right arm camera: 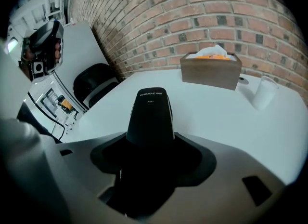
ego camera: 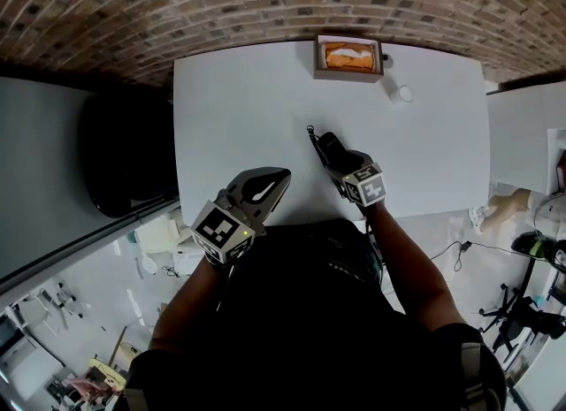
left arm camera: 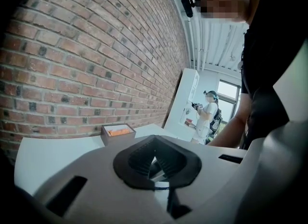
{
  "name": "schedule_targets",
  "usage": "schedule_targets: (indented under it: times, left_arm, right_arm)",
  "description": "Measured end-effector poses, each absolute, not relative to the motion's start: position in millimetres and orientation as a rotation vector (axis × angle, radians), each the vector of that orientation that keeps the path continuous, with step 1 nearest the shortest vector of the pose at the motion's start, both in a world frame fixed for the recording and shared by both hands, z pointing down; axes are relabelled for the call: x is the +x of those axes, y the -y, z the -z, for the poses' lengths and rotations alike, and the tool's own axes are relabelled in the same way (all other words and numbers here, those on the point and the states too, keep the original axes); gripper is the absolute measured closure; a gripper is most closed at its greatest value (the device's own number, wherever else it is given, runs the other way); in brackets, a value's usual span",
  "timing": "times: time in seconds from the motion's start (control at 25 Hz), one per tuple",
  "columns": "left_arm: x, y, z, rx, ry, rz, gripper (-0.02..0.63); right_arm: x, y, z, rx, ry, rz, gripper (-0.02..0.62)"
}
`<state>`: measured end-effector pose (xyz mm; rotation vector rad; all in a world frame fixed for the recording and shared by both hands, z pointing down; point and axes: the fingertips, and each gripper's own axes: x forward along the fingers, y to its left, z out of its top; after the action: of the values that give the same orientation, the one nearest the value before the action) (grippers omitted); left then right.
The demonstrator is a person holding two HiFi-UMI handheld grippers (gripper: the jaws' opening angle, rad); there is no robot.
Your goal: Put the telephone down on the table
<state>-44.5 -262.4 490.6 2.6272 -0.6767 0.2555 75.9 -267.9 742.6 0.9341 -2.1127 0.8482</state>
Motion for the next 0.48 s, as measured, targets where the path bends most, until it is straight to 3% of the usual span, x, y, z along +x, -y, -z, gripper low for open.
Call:
schedule_targets:
  times: [0.48]
  left_arm:
    - [-43.3,263.2,-495.3,2.602,0.667,-0.284,0.600]
  right_arm:
    - [73.5,280.1,-744.3,0.914,2.127,-0.779,0.321]
